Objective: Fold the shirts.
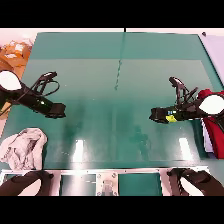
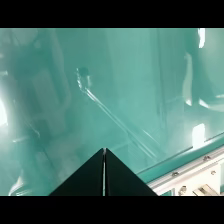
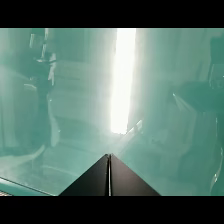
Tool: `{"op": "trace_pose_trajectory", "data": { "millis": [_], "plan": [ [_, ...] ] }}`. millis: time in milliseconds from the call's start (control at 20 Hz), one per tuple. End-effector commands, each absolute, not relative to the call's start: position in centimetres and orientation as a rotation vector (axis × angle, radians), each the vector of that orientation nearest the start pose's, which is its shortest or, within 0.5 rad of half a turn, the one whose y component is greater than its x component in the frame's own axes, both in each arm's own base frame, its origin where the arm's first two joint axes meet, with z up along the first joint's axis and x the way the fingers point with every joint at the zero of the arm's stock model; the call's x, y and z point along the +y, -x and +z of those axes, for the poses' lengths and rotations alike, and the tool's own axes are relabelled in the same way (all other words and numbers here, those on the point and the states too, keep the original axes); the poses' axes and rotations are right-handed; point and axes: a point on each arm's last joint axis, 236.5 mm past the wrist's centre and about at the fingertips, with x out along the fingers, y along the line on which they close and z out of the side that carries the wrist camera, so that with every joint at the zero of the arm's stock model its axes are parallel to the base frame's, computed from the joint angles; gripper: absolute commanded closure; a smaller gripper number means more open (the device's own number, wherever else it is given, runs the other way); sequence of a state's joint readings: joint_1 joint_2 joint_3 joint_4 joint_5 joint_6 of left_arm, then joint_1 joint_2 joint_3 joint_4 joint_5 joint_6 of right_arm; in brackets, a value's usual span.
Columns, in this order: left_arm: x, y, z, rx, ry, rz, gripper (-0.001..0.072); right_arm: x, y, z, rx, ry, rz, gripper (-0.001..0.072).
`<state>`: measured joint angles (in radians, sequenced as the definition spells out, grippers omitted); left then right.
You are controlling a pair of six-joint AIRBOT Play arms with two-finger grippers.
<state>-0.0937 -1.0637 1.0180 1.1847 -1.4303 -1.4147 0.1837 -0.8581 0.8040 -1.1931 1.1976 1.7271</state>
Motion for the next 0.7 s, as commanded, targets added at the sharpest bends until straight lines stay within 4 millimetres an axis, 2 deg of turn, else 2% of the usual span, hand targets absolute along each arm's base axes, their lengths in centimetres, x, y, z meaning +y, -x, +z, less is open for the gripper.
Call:
{"op": "trace_pose_trajectory", "data": {
  "millis": [0, 50, 100, 150, 200, 250, 350, 450, 550, 650],
  "plan": [
    [-10.0, -27.8, 3.2, 1.423, 0.087, -0.399, 0.0685, 13.1, -25.9, 3.1, 1.297, -0.358, 0.278, 0.0700],
    [-7.6, -28.0, 2.5, 1.442, 0.038, -0.290, 0.0684, 13.1, -25.9, 3.1, 1.297, -0.358, 0.278, 0.0700],
    [-3.6, -28.1, 2.0, 1.464, -0.025, -0.097, 0.0678, 13.1, -25.9, 3.1, 1.297, -0.358, 0.278, 0.0700],
    [0.4, -27.6, 1.9, 1.484, -0.107, 0.077, 0.0391, 13.1, -25.9, 3.1, 1.297, -0.358, 0.278, 0.0700],
    [4.3, -26.9, 2.0, 1.497, -0.175, 0.250, -0.0012, 13.1, -25.9, 3.1, 1.297, -0.358, 0.278, 0.0700],
    [7.0, -25.9, 1.9, 1.517, -0.203, 0.365, 0.0006, 13.1, -25.9, 3.1, 1.297, -0.358, 0.278, 0.0700],
    [9.3, -23.0, -0.7, 1.611, -0.178, 0.422, -0.0008, 13.1, -25.9, 3.1, 1.297, -0.358, 0.278, 0.0700],
    [11.3, -20.0, -4.0, 1.685, -0.119, 0.462, -0.0007, 13.1, -25.9, 3.1, 1.297, -0.358, 0.278, 0.0700],
    [11.6, -18.3, -7.0, 1.714, -0.038, 0.421, -0.0008, 13.1, -25.9, 3.1, 1.297, -0.358, 0.278, 0.0700],
    [10.9, -18.0, -8.8, 1.698, 0.034, 0.366, -0.0007, 13.1, -25.9, 3.1, 1.297, -0.358, 0.278, 0.0700]
  ]
}}
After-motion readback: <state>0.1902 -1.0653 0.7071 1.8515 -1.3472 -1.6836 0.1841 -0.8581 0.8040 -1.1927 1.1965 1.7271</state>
